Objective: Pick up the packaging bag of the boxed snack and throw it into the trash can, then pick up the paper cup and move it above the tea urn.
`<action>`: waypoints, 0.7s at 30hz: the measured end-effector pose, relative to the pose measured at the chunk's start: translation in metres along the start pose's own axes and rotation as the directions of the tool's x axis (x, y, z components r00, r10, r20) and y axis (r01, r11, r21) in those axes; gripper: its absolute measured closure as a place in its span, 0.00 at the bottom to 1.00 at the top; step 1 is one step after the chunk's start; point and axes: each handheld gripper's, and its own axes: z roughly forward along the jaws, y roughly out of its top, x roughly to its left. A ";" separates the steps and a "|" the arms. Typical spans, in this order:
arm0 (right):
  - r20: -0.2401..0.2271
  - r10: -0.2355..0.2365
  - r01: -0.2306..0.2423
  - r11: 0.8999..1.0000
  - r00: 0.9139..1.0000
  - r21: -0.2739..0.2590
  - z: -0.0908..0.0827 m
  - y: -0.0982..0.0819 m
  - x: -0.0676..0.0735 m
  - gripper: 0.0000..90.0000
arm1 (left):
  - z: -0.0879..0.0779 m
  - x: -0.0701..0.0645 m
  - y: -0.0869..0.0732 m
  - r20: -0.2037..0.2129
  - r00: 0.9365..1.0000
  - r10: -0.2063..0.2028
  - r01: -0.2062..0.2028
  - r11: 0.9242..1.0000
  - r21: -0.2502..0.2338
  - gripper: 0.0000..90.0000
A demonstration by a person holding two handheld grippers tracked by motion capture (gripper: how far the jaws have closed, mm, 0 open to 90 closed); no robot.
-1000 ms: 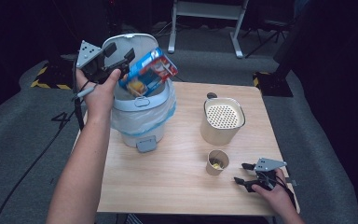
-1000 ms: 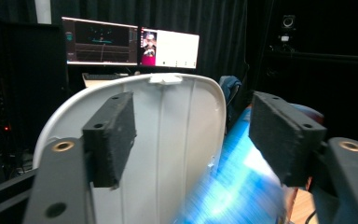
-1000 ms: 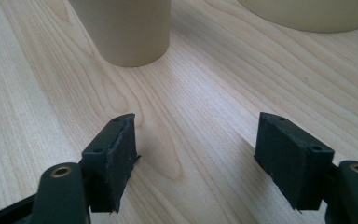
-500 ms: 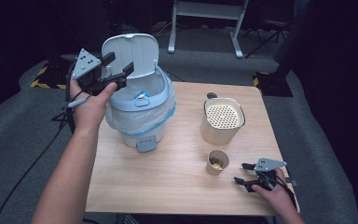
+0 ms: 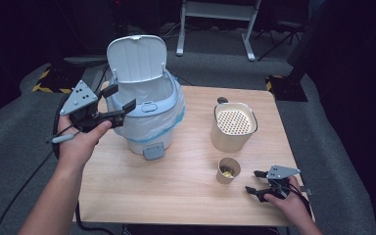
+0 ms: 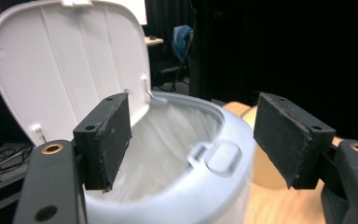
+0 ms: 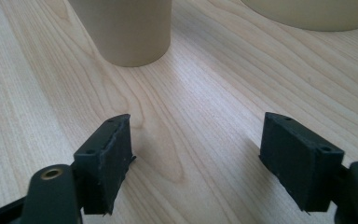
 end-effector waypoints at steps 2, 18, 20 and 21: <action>-0.001 0.000 0.000 1.000 1.000 0.000 0.001 0.001 0.000 0.26 | -0.005 -0.005 -0.005 0.010 1.000 0.003 -0.003 1.000 0.009 0.31; -0.036 -0.003 0.002 1.000 0.999 -0.023 0.002 0.004 0.002 0.23 | -0.023 -0.034 -0.083 0.131 0.991 -0.002 -0.017 0.989 0.145 0.29; -0.045 -0.002 0.001 1.000 0.999 -0.030 0.002 0.004 0.003 0.23 | -0.020 -0.035 -0.095 0.126 0.992 -0.006 -0.015 0.987 0.161 0.29; -0.050 -0.006 0.004 0.999 0.999 -0.035 0.002 0.005 0.003 0.23 | -0.019 -0.035 -0.103 0.126 0.992 -0.012 -0.010 0.985 0.173 0.29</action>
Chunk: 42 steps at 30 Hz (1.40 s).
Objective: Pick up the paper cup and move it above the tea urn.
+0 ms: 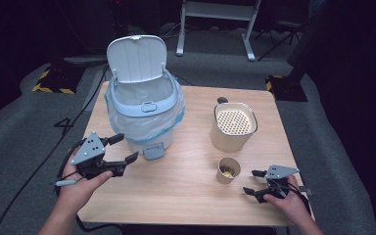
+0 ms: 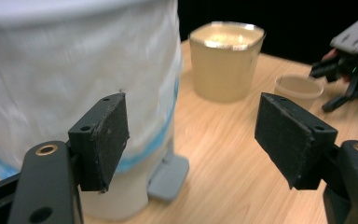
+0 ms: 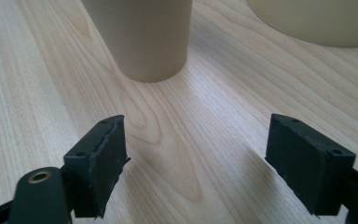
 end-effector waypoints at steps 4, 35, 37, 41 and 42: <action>-0.020 -0.020 0.020 1.000 1.000 -0.016 0.001 0.003 0.002 0.21 | 0.010 -0.001 -0.021 0.022 1.000 -0.014 0.014 1.000 0.028 0.29; -0.088 -0.072 0.058 0.987 0.994 -0.147 0.045 0.046 0.023 0.20 | 0.060 0.010 -0.112 -0.057 0.996 -0.064 0.082 0.900 0.427 0.23; -0.085 -0.069 0.055 0.986 0.994 -0.157 0.048 0.047 0.023 0.20 | 0.060 0.009 -0.112 -0.057 0.996 -0.067 0.085 0.900 0.428 0.22; -0.078 -0.058 0.042 0.980 0.995 -0.192 0.050 0.047 0.024 0.22 | 0.060 0.010 -0.112 -0.057 0.996 -0.069 0.086 0.899 0.428 0.21; -0.077 -0.058 0.042 0.979 0.995 -0.201 0.050 0.047 0.024 0.24 | 0.060 0.010 -0.112 -0.058 0.996 -0.070 0.088 0.899 0.428 0.21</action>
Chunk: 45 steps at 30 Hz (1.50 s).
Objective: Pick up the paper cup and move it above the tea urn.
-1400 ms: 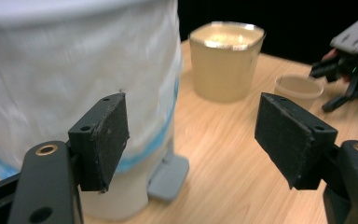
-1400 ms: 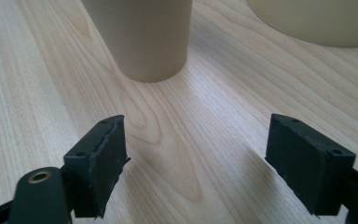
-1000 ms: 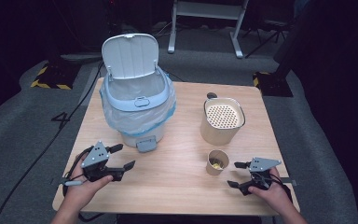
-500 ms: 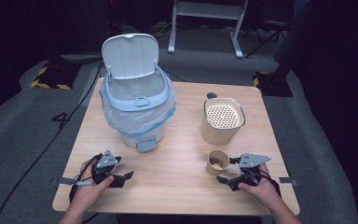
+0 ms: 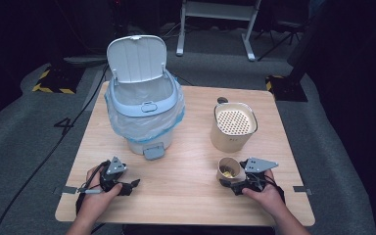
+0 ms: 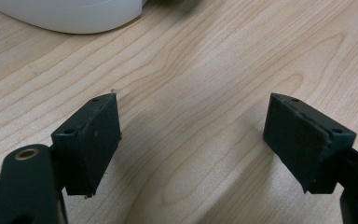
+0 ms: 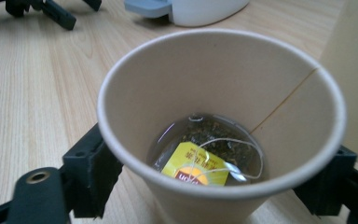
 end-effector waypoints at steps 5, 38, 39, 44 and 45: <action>-0.008 0.019 -0.020 0.999 1.000 -0.035 -0.002 -0.002 -0.004 0.31 | 0.000 0.000 0.000 0.000 1.000 0.001 -0.001 1.000 0.000 0.21; -0.019 -0.027 0.025 0.995 0.999 -0.101 -0.065 0.060 -0.024 0.35 | 0.000 0.000 0.000 0.000 1.000 0.002 -0.002 1.000 0.001 0.21; -0.019 -0.028 0.026 0.994 0.999 -0.103 -0.066 0.063 -0.024 0.35 | 0.000 0.000 0.000 0.000 1.000 0.002 -0.002 1.000 0.001 0.21; -0.012 -0.041 0.040 0.995 0.999 -0.096 -0.073 0.079 -0.029 0.36 | 0.000 0.000 0.000 0.000 1.000 0.002 -0.002 1.000 0.001 0.21; -0.009 -0.041 0.040 0.995 0.999 -0.090 -0.074 0.082 -0.030 0.36 | 0.000 0.000 0.000 0.000 1.000 0.002 -0.002 1.000 0.001 0.21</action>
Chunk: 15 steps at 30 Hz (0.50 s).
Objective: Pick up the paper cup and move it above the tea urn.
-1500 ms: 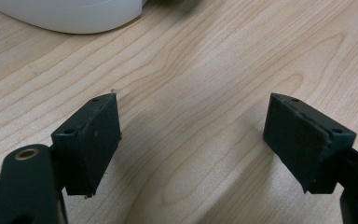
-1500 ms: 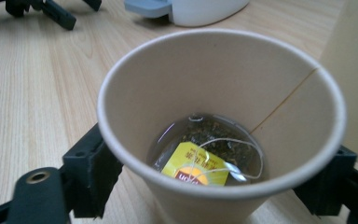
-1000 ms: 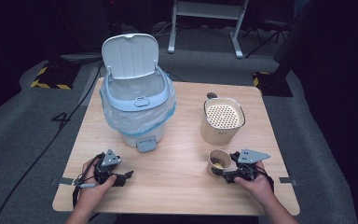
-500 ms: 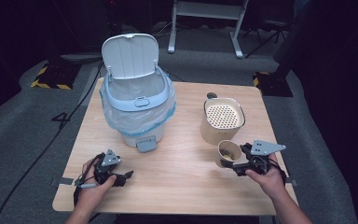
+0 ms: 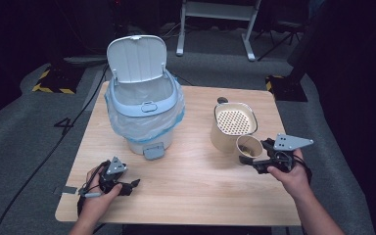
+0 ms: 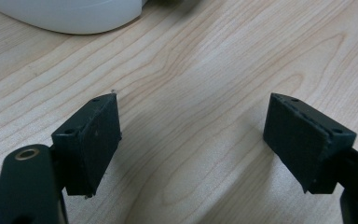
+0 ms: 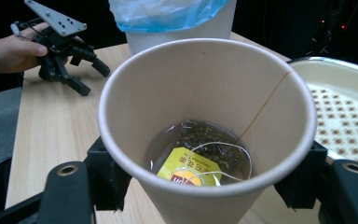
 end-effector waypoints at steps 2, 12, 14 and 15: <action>0.006 -0.007 0.007 1.000 1.000 0.001 -0.001 0.007 -0.004 0.36 | 0.000 0.000 0.000 0.000 1.000 0.000 0.000 1.000 0.000 0.21; 0.036 -0.004 0.004 1.000 0.999 -0.011 -0.006 0.046 -0.028 0.36 | 0.000 0.000 0.000 -0.001 1.000 0.001 -0.001 1.000 0.000 0.22; 0.044 -0.003 0.003 1.000 0.999 -0.017 -0.005 0.051 -0.033 0.36 | 0.000 0.000 0.000 -0.001 1.000 0.001 -0.001 1.000 0.000 0.22; 0.050 -0.001 0.001 1.000 0.999 -0.018 -0.004 0.053 -0.036 0.36 | 0.000 0.000 0.000 -0.001 1.000 0.001 -0.001 1.000 0.000 0.22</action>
